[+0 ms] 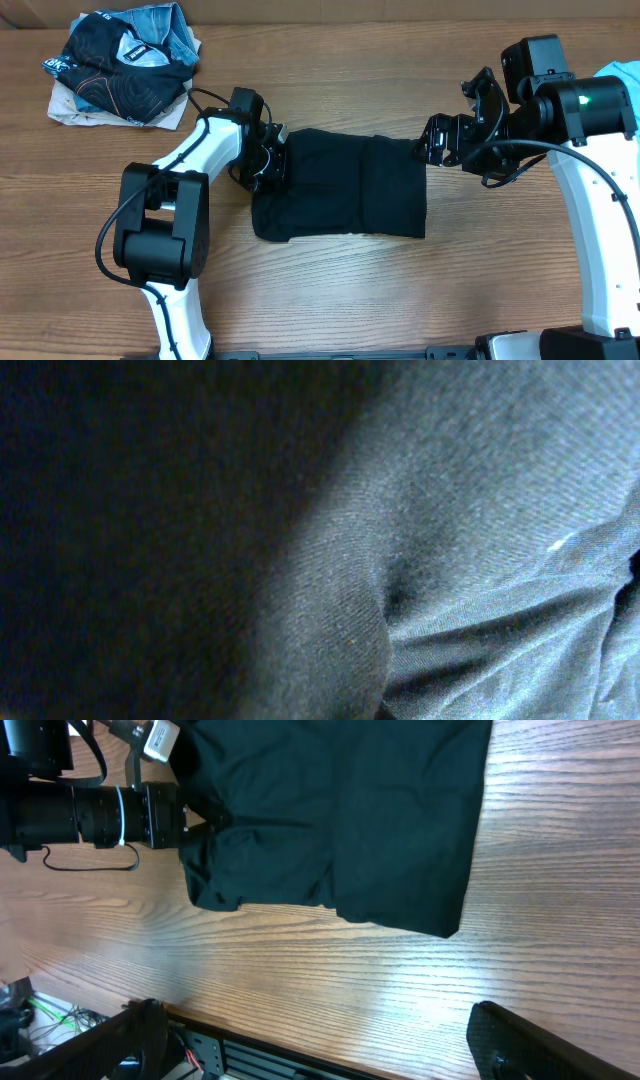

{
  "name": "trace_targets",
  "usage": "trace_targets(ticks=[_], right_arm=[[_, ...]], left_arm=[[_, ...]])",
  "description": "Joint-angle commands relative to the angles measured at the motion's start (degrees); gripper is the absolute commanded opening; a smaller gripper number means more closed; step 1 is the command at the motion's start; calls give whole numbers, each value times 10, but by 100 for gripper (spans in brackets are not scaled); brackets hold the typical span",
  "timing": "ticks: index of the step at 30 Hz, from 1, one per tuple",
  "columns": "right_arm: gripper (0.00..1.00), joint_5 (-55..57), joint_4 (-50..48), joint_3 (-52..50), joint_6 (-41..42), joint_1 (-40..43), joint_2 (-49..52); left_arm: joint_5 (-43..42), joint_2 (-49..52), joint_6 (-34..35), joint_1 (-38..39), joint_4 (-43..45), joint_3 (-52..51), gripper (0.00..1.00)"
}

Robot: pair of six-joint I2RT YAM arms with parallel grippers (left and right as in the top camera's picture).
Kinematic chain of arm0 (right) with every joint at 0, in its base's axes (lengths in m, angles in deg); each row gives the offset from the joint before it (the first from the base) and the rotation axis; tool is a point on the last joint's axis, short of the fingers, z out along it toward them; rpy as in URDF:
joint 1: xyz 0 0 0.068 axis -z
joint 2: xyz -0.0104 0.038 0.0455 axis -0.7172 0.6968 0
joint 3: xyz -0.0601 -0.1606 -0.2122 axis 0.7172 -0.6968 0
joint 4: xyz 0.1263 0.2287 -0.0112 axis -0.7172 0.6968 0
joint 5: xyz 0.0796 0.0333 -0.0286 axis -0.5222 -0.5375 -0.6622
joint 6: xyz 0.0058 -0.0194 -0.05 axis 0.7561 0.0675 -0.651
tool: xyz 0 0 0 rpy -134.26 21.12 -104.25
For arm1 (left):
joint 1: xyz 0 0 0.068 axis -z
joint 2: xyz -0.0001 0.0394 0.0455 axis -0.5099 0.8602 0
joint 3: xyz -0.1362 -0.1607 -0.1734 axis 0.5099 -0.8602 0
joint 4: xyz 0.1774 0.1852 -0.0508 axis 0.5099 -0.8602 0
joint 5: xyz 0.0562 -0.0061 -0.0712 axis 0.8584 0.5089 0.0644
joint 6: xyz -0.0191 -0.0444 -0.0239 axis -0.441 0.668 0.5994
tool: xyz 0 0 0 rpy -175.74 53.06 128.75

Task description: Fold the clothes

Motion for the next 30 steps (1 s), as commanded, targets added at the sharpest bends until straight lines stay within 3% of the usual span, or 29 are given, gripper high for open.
trace_targets(ticks=[1, 10, 17, 21, 30], right_arm=[[100, 2, -1, 16, -2, 0, -11], [100, 2, -3, 16, -4, 0, -11], [100, 2, -11, 16, -6, 0, -11], [100, 7, -23, 15, -6, 0, -10], [100, 75, -34, 15, -6, 0, -8]], left_arm=[[79, 33, -3, -25, -25, -22, 4], [81, 28, -81, -129, -84, -5, 4], [81, 27, -93, -179, -172, 99, 4], [87, 27, -69, -174, -240, 190, 4], [184, 27, 52, -96, -379, 377, 4]])
